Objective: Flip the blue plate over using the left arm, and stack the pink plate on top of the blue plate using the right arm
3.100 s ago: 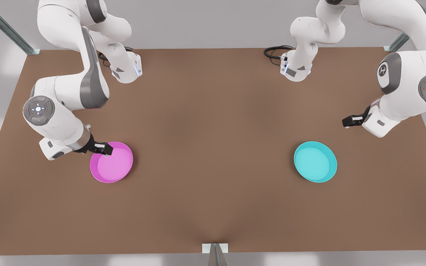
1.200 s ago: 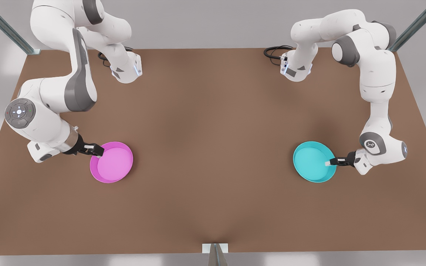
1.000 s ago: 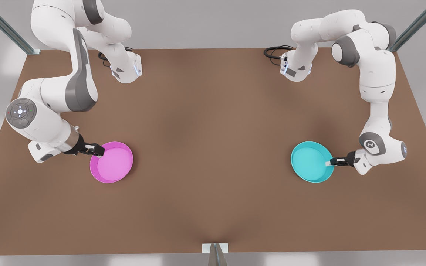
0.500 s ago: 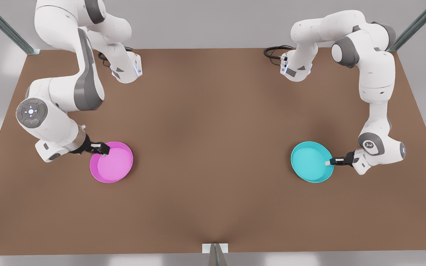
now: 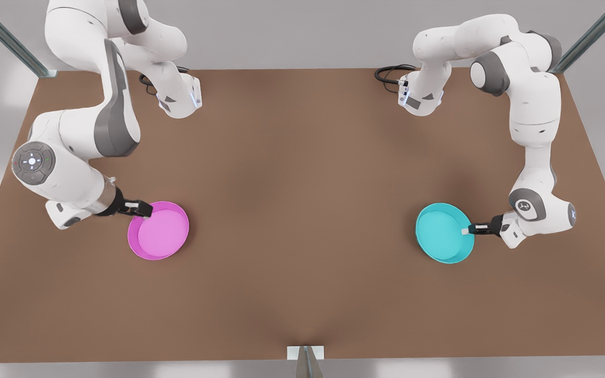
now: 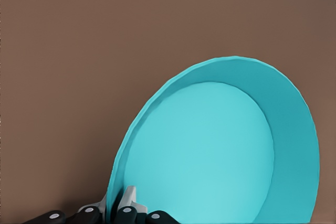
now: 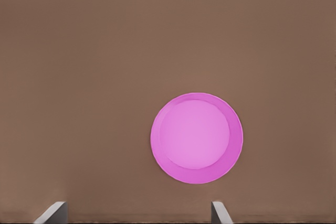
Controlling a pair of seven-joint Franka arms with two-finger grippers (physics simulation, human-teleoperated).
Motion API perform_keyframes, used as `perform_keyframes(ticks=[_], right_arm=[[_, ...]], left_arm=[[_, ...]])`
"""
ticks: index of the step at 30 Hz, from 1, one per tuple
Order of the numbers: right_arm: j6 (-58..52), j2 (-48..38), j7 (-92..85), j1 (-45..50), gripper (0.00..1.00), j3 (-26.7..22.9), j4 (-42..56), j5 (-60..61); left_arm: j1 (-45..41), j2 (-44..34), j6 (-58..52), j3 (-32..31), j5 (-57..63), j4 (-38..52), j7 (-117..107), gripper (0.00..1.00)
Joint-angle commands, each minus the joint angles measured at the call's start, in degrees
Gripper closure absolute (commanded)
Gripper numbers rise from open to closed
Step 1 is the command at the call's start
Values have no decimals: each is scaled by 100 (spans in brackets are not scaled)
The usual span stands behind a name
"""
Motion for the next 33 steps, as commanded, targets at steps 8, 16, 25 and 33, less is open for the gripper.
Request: perform_keyframes(ticks=[8, 16, 25, 33], right_arm=[[-186, 186, -22, 80, 0, 9, -20, -222], [-230, 186, -4, 45, 0, 9, -64, -11], [-221, 177, -30, 71, 0, 9, -29, -2], [-213, 177, -13, 97, 0, 9, -12, -20]], left_arm=[[-5, -2, -101, 18, 118, 132, -3, 76], [-5, -11, -171, 18, 126, 149, -3, 77], [-5, -20, -224, 18, 126, 176, -3, 79], [-22, -81, -374, 62, 398, 237, -12, 79]])
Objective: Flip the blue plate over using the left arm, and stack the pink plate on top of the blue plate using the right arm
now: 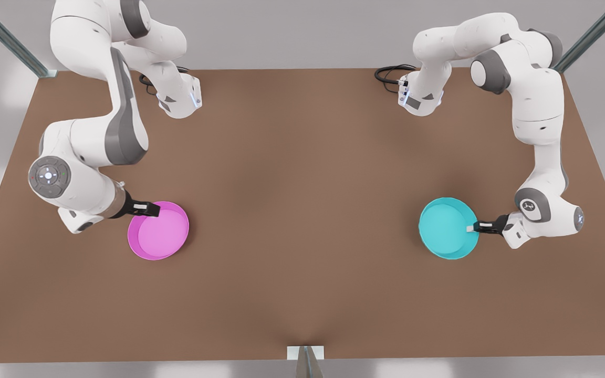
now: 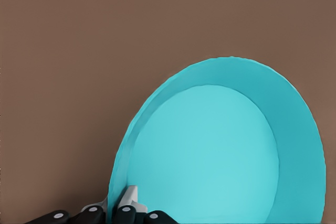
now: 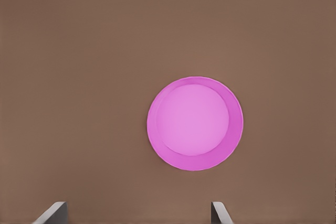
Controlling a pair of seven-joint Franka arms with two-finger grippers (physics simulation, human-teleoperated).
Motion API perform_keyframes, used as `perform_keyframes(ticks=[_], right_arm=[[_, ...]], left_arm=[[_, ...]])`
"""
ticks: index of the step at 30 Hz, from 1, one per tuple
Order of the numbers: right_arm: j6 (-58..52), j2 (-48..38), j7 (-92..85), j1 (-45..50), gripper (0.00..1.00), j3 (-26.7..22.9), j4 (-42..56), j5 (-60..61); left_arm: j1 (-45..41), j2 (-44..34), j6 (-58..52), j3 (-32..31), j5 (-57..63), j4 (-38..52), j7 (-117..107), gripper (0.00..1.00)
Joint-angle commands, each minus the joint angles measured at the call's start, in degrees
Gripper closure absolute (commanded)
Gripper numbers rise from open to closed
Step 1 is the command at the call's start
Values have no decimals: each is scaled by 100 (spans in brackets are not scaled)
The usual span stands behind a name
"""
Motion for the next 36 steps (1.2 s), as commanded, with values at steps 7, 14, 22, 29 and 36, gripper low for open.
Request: perform_keyframes(ticks=[7, 14, 22, 29, 36], right_arm=[[9, 0, 0, 19, 0, 0, 9, -79], [44, 0, 9, 159, 0, 9, 9, -255], [36, 0, 0, 151, 0, 0, 9, -246], [36, 8, 0, 159, 0, 0, 9, -246], [27, 8, -1194, 98, 0, -9, 9, -281]], left_arm=[[-52, -2, -28, -7, -68, 105, 14, 79], [-210, -10, -72, 2, 64, 228, 6, 79], [-245, -10, -98, -25, 539, 447, 14, 79], [-861, -151, -485, 10, 1444, 896, -65, 79], [-1581, -169, -968, 37, 2964, 1379, -100, 79]])
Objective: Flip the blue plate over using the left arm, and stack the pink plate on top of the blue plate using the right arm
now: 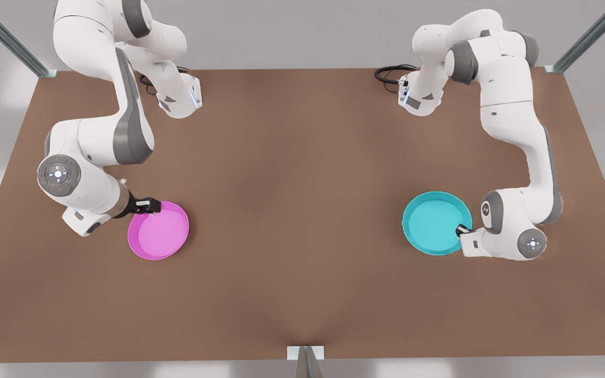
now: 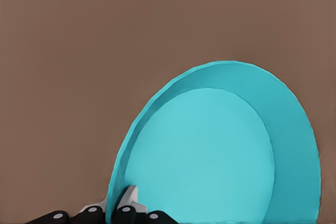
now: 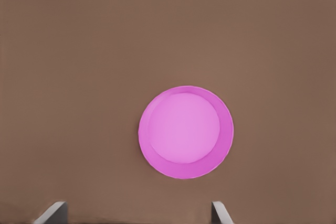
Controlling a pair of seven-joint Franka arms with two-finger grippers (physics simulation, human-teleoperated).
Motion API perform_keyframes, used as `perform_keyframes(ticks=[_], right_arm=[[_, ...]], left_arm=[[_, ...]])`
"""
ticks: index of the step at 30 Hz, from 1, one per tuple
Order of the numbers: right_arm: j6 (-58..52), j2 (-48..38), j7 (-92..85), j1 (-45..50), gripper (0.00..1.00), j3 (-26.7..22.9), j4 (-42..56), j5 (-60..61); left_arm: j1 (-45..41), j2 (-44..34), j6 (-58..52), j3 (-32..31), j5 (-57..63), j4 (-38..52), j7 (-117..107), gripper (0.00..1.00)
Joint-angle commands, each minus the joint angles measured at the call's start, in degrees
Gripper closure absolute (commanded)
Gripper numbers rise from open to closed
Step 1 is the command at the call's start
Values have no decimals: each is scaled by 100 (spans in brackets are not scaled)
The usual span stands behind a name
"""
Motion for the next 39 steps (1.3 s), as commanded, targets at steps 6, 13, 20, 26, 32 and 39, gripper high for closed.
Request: perform_keyframes(ticks=[6, 13, 20, 26, 32, 39], right_arm=[[9, 26, -8, 21, 0, -9, 0, 27], [0, 35, -26, -5, 0, -9, 0, 27], [-9, 35, -61, -14, 0, -1, 0, 53], [0, 35, -61, -58, 0, -9, 9, 35], [26, 70, -43, -32, 0, -9, 9, 27], [26, 79, -43, -40, 0, -10, 9, 27]], left_arm=[[-1024, -20, -1040, 14, 1991, 336, -969, 79], [-2324, 24, -2491, 5, 3661, 758, -2436, 79], [-3415, 59, -3159, -22, 4399, 767, -3861, 79], [-4188, 226, -3379, -22, 5067, 758, -4836, 79], [-4891, 551, -3414, -22, 5524, 750, -5908, 79], [-5630, 1008, -3651, -30, 6069, 732, -6998, 79]])
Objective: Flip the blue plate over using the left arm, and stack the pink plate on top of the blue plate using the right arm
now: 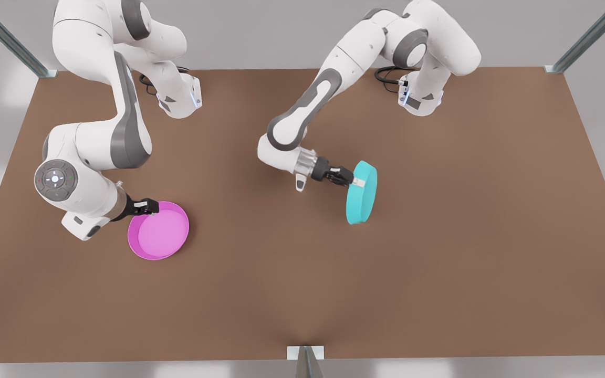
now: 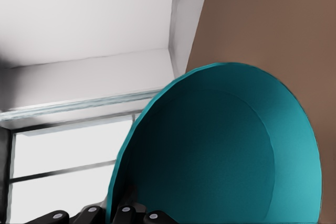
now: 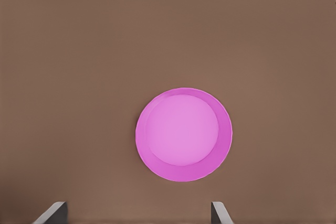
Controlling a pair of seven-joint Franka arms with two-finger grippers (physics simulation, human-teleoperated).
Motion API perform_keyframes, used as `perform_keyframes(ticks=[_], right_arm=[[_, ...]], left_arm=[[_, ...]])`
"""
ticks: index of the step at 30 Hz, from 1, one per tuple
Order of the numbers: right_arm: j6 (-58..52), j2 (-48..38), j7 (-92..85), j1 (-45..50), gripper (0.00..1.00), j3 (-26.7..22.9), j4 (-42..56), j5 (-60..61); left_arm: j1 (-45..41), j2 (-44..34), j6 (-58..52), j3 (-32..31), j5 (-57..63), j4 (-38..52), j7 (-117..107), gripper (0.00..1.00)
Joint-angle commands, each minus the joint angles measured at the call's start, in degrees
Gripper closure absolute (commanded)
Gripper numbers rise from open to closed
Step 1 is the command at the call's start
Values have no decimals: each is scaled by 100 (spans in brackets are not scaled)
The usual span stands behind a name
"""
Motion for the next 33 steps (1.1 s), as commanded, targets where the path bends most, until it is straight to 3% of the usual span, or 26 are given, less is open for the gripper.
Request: perform_keyframes(ticks=[1, 9, 28, 30, 31, 33], right_arm=[[0, 0, 0, 1, 0, 2, -3, 0], [0, 9, 0, -8, 0, -7, -3, 9], [44, 26, 0, 10, 0, -7, 6, 0], [44, 26, 0, -8, 0, -7, 76, -9], [44, 35, 9, -8, 0, -7, 76, -9], [44, 35, 9, 1, 0, -7, 76, -9]], left_arm=[[-3, 8, 3, 4, 42, 0, -45, 79], [-460, 562, -129, 4, 815, -18, -1012, 79], [-741, 1336, -392, -5, 1044, 9, -2296, 79], [-741, 1336, -392, -31, 1018, 0, -2296, 10], [-732, 1336, -392, -75, 1000, 0, -2305, 0], [-732, 1336, -384, -93, 1009, 9, -2305, 0]])
